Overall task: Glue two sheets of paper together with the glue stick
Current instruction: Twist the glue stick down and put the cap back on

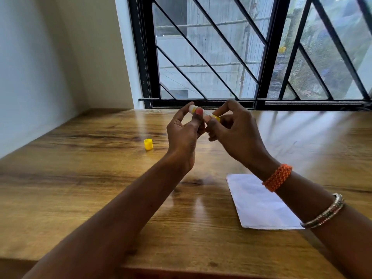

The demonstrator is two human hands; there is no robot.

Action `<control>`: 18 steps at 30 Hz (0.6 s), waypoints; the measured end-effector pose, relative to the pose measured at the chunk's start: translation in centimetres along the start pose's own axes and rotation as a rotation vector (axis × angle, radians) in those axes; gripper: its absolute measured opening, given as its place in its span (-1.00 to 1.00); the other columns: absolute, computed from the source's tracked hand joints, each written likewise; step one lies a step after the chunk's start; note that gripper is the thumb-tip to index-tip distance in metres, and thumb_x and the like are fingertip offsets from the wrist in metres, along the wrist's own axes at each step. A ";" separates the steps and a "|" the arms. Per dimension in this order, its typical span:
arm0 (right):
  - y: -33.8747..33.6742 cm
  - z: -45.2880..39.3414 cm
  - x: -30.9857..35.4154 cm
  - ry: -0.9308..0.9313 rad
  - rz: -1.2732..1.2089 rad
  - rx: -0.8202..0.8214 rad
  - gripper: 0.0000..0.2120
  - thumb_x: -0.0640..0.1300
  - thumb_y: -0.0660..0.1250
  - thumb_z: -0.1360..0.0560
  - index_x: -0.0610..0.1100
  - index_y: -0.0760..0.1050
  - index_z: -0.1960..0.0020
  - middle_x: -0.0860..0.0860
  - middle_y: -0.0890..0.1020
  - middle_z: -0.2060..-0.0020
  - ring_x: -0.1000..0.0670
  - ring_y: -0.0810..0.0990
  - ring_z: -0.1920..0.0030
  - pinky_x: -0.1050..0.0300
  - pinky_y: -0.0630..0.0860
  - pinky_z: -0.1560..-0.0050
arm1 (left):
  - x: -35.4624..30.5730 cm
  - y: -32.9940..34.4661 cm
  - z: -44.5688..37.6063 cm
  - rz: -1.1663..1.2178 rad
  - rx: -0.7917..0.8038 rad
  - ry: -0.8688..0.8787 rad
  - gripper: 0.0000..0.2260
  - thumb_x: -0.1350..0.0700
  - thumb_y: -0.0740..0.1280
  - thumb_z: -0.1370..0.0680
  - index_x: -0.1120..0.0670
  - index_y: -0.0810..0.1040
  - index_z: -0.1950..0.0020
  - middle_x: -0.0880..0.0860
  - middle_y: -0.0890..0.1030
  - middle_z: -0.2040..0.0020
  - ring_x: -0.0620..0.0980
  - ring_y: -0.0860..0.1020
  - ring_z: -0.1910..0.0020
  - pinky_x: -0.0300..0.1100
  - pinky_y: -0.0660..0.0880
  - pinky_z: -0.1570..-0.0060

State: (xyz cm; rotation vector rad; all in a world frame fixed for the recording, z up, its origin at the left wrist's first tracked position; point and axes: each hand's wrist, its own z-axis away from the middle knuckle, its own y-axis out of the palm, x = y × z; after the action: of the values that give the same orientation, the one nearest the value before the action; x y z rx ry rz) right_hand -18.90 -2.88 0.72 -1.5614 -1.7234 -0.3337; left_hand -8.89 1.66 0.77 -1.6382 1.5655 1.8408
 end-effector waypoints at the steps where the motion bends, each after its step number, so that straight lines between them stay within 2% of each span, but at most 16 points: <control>1: 0.0 0.1 0.0 -0.063 0.052 -0.005 -0.82 -0.11 0.39 -0.49 -0.16 0.41 0.10 -0.11 0.63 0.36 -0.04 0.61 0.41 -0.02 0.57 0.40 | 0.0 0.0 0.0 0.009 0.004 -0.001 -0.67 0.23 0.32 -0.50 0.11 0.46 -0.26 0.08 0.60 0.09 -0.02 0.60 0.09 -0.15 0.58 0.01; 5: -0.6 0.3 -0.1 -0.388 0.328 0.035 -0.86 -0.16 0.35 -0.51 -0.20 0.41 0.05 -0.08 0.60 0.32 -0.03 0.57 0.35 -0.04 0.54 0.35 | -0.1 0.3 0.1 0.062 0.029 0.015 -0.66 0.27 0.27 -0.53 0.15 0.41 -0.31 0.10 0.59 0.10 -0.04 0.60 0.14 -0.16 0.57 -0.02; 8: -0.8 0.3 -0.2 -0.517 0.481 0.045 -0.89 -0.22 0.33 -0.52 -0.22 0.44 0.00 -0.09 0.59 0.28 -0.04 0.52 0.30 -0.07 0.54 0.34 | -0.3 0.5 0.0 0.069 0.036 0.048 -0.65 0.33 0.24 -0.53 0.19 0.38 -0.33 0.12 0.58 0.15 -0.05 0.58 0.21 -0.24 0.59 0.10; 9: -0.6 0.4 -0.1 -0.490 0.459 0.033 -0.87 -0.23 0.35 -0.51 -0.22 0.44 -0.01 -0.09 0.60 0.28 -0.04 0.54 0.30 -0.07 0.55 0.34 | -0.4 0.5 0.0 0.062 0.031 0.054 -0.65 0.34 0.24 -0.53 0.19 0.39 -0.32 0.11 0.58 0.14 -0.05 0.58 0.20 -0.26 0.58 0.14; 11: -0.1 0.4 0.2 -0.284 0.262 -0.011 -0.82 -0.20 0.40 -0.48 -0.19 0.41 0.01 -0.09 0.64 0.30 -0.06 0.61 0.35 -0.04 0.57 0.36 | -0.7 0.5 0.0 0.038 0.008 0.062 -0.65 0.34 0.24 -0.53 0.19 0.39 -0.32 0.11 0.57 0.13 -0.05 0.57 0.19 -0.29 0.55 0.22; 14: 0.0 0.1 0.9 0.180 -0.255 0.003 -0.76 -0.13 0.41 -0.48 -0.16 0.37 0.02 -0.11 0.67 0.34 0.01 0.65 0.40 0.07 0.62 0.38 | -0.7 0.4 -0.2 -0.021 -0.019 0.074 -0.64 0.33 0.25 -0.53 0.18 0.40 -0.33 0.16 0.58 0.10 0.00 0.56 0.14 -0.20 0.53 0.10; 15: -0.2 0.1 0.9 0.272 -0.403 0.032 -0.78 -0.12 0.39 -0.48 -0.17 0.37 0.03 -0.09 0.66 0.35 0.04 0.64 0.40 0.11 0.62 0.36 | -0.7 0.3 -0.2 -0.049 -0.025 0.080 -0.64 0.32 0.25 -0.53 0.17 0.40 -0.32 0.14 0.58 0.12 0.00 0.54 0.14 -0.17 0.53 0.07; 17: -0.3 0.1 0.9 0.334 -0.513 0.064 -0.81 -0.14 0.38 -0.49 -0.18 0.38 0.06 -0.07 0.65 0.36 0.06 0.61 0.39 0.16 0.60 0.35 | -0.6 0.2 -0.2 -0.090 -0.043 0.085 -0.65 0.30 0.26 -0.52 0.14 0.42 -0.31 0.11 0.57 0.15 0.01 0.53 0.15 -0.13 0.52 0.05; 18: -0.2 0.2 0.9 0.291 -0.443 0.056 -0.81 -0.15 0.38 -0.49 -0.18 0.38 0.09 -0.09 0.64 0.35 0.06 0.60 0.40 0.18 0.58 0.36 | -0.5 0.2 -0.2 -0.104 -0.056 0.085 -0.66 0.30 0.27 -0.52 0.14 0.44 -0.29 0.12 0.57 0.14 0.00 0.54 0.15 -0.13 0.53 0.04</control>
State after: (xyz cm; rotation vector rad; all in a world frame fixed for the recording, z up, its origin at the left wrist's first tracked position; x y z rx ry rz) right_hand -19.09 -2.12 1.31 -1.0196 -1.8116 -0.6911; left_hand -8.70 1.65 1.36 -1.8084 1.4436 1.7989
